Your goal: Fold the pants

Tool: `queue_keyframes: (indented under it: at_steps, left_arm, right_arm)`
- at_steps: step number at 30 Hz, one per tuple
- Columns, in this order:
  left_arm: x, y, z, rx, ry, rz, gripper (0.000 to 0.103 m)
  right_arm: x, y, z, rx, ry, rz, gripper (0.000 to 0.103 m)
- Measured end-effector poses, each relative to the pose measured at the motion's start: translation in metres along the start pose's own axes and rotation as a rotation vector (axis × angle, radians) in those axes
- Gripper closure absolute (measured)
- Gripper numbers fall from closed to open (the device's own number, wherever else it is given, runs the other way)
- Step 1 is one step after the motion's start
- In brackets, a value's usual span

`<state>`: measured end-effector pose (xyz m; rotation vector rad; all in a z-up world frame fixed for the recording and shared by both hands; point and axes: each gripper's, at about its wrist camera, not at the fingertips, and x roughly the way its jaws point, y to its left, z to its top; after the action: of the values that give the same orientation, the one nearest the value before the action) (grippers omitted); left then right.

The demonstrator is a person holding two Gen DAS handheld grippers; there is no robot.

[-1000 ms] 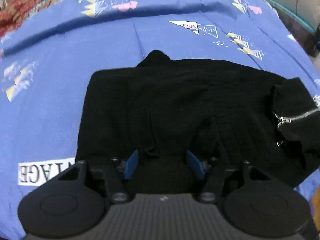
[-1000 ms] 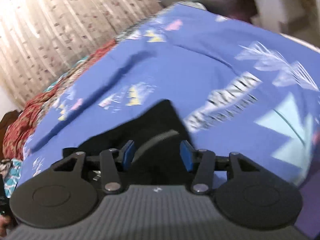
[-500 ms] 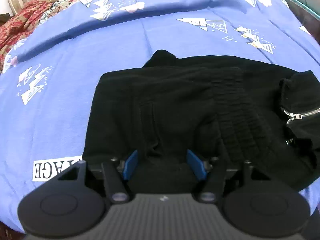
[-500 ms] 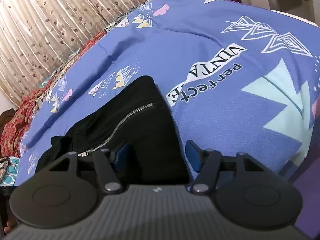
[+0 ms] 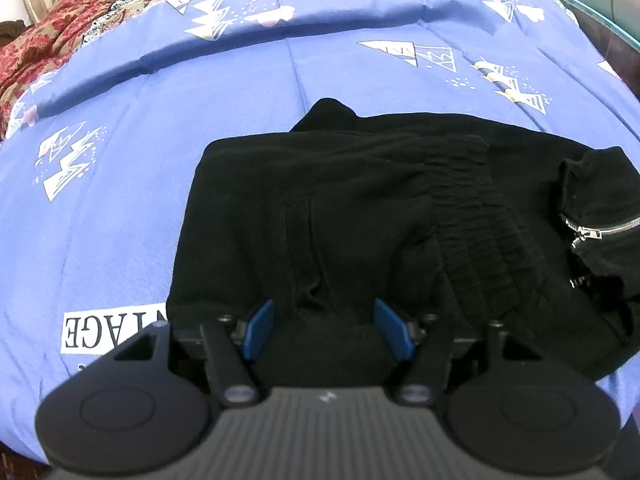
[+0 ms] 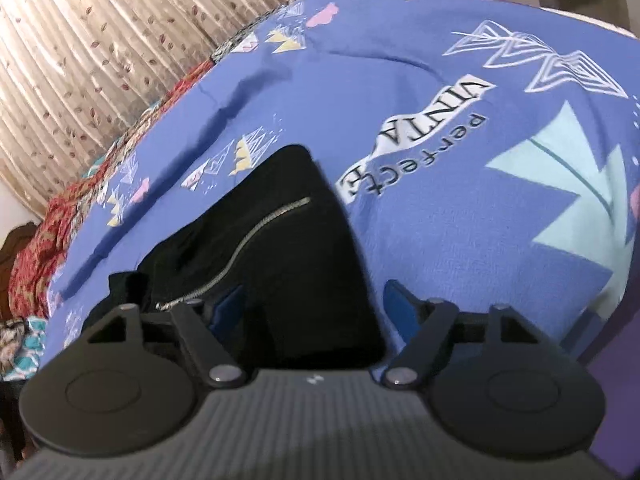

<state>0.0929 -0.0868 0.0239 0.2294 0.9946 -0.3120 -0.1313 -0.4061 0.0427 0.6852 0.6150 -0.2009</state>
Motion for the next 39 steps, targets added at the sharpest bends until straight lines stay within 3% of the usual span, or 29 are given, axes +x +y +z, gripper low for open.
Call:
queue_keyframes:
  at_steps: [3, 4, 9, 12, 16, 19, 23, 27, 29, 30, 31, 33, 39]
  left_arm:
    - [0.000, 0.004, 0.000, -0.010, 0.000, -0.015, 0.045]
    - [0.000, 0.005, 0.000, -0.013, 0.000, -0.021, 0.045]
    - [-0.012, 0.021, 0.010, -0.059, -0.004, -0.089, 0.045]
    - [-0.039, 0.037, 0.022, -0.088, -0.080, -0.159, 0.044]
    - [-0.077, 0.045, 0.051, -0.101, -0.170, -0.283, 0.026]
    - [-0.087, 0.020, 0.078, -0.039, -0.160, -0.369, 0.020]
    - [-0.081, -0.046, 0.108, 0.090, -0.093, -0.494, 0.010]
    - [-0.051, -0.111, 0.120, 0.191, 0.013, -0.532, 0.008]
    - [-0.039, -0.132, 0.117, 0.252, 0.040, -0.507, 0.020]
    - [-0.037, -0.140, 0.114, 0.272, 0.052, -0.490, 0.054]
    - [-0.035, -0.145, 0.112, 0.285, 0.074, -0.483, 0.068]
    - [-0.044, -0.127, 0.110, 0.258, 0.037, -0.484, 0.082]
    - [-0.087, 0.009, 0.104, -0.031, -0.113, -0.558, 0.084]
  right_arm:
    - [0.000, 0.011, 0.002, -0.019, 0.020, 0.024, 0.078]
    - [-0.002, 0.014, 0.004, -0.015, 0.012, 0.033, 0.079]
    - [-0.020, 0.057, 0.013, -0.117, -0.055, 0.103, 0.080]
    - [-0.021, 0.083, 0.012, -0.185, -0.058, 0.152, 0.080]
    - [-0.012, 0.106, 0.000, -0.240, -0.031, 0.186, 0.080]
    - [-0.008, 0.116, -0.008, -0.292, -0.026, 0.181, 0.080]
    - [-0.009, 0.123, -0.014, -0.336, -0.026, 0.176, 0.080]
    - [-0.008, 0.132, -0.016, -0.372, -0.018, 0.170, 0.080]
    - [-0.008, 0.141, -0.020, -0.409, -0.019, 0.174, 0.080]
    - [-0.008, 0.147, -0.021, -0.430, -0.017, 0.186, 0.080]
    - [-0.008, 0.152, -0.021, -0.445, -0.014, 0.200, 0.080]
    - [-0.006, 0.166, -0.023, -0.478, -0.015, 0.227, 0.080]
    - [-0.001, 0.221, -0.023, -0.529, -0.002, 0.434, 0.080]
